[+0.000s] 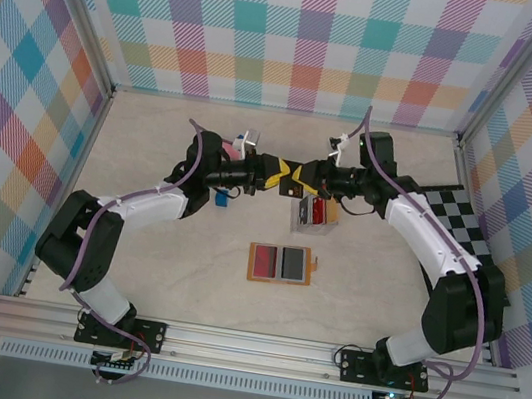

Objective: Put the credit cards into the card holder

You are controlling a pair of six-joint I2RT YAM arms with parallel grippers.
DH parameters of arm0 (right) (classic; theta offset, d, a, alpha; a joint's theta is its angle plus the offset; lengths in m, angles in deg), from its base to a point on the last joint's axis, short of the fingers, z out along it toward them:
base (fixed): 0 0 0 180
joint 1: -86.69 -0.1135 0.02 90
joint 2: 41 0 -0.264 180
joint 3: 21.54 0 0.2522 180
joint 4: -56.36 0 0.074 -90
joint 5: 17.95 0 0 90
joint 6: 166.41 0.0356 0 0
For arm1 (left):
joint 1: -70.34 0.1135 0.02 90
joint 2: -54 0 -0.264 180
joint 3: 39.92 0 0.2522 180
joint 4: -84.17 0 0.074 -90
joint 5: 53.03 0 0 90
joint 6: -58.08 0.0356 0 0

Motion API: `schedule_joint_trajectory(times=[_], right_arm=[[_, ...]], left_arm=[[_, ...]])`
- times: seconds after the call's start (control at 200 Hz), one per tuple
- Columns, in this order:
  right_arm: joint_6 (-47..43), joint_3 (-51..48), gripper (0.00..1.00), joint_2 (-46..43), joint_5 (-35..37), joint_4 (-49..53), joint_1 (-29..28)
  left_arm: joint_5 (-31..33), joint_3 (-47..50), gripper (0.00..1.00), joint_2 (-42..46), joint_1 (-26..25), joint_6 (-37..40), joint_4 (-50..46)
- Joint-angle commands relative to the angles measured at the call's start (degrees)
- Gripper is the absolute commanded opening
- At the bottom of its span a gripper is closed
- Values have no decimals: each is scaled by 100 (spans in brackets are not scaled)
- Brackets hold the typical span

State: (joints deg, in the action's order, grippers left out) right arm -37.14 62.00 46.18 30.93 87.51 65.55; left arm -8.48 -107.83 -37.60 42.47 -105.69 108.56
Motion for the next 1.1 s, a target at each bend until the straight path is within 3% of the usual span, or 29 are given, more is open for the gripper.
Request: schedule_joint_trajectory(times=[0.0, 0.435, 0.685, 1.095], right_arm=[[113, -82, 25, -41, 631, 265, 13], [266, -105, 25, -61, 689, 256, 58], [250, -105, 16, -113, 761, 306, 67], [301, -131, 7, -278, 1691, 841, 155]], left_arm=[[-291, -87, 18, 99, -77, -189, 1036], [-317, -106, 17, 63, -95, -171, 1038], [-294, -85, 16, 45, -104, -159, 1019], [-90, 38, 14, 62, -95, -156, 915]])
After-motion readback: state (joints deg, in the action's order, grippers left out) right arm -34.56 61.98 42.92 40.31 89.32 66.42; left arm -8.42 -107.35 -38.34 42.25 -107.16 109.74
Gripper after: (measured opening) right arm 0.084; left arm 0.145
